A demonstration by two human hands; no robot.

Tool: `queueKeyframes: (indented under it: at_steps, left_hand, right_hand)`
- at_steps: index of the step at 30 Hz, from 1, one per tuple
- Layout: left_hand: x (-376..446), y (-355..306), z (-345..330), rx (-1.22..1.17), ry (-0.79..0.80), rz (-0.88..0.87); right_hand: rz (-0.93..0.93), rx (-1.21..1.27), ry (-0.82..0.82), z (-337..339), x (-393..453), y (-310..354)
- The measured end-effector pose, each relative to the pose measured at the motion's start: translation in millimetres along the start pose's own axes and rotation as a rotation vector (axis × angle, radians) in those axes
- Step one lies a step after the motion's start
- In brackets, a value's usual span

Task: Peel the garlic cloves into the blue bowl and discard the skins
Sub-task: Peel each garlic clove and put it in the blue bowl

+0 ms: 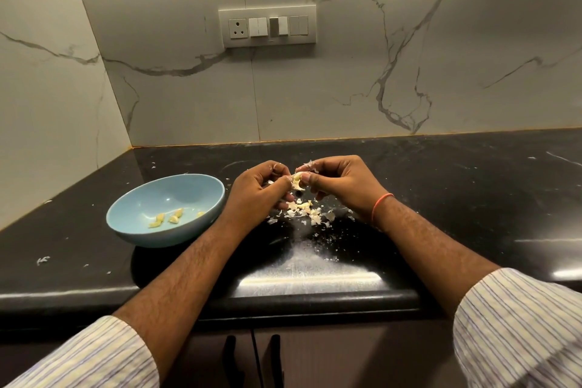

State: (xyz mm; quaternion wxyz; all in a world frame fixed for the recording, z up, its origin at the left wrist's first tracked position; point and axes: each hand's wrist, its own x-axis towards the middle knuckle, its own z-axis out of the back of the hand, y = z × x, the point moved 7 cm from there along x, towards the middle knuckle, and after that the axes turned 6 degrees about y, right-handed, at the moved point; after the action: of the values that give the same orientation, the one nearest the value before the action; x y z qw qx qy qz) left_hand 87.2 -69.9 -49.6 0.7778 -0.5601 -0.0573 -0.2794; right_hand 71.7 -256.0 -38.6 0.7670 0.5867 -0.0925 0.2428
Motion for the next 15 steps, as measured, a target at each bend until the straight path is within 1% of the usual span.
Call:
queueKeyframes:
  at_steps: [6, 10, 15]
  left_hand:
    - [0.2, 1.7, 4.0, 0.009, -0.065, 0.017]
    - [-1.7, -3.5, 2.5, 0.151, -0.059, -0.045]
    - [-4.2, -7.0, 0.1, 0.225, -0.055, -0.073]
  right_hand:
    - [-0.029, 0.115, 0.008, -0.6, -2.1, 0.6]
    - [-0.068, 0.172, -0.045, 3.3, -2.0, -2.0]
    - [-0.121, 0.180, -0.088, 5.5, -2.7, -4.1]
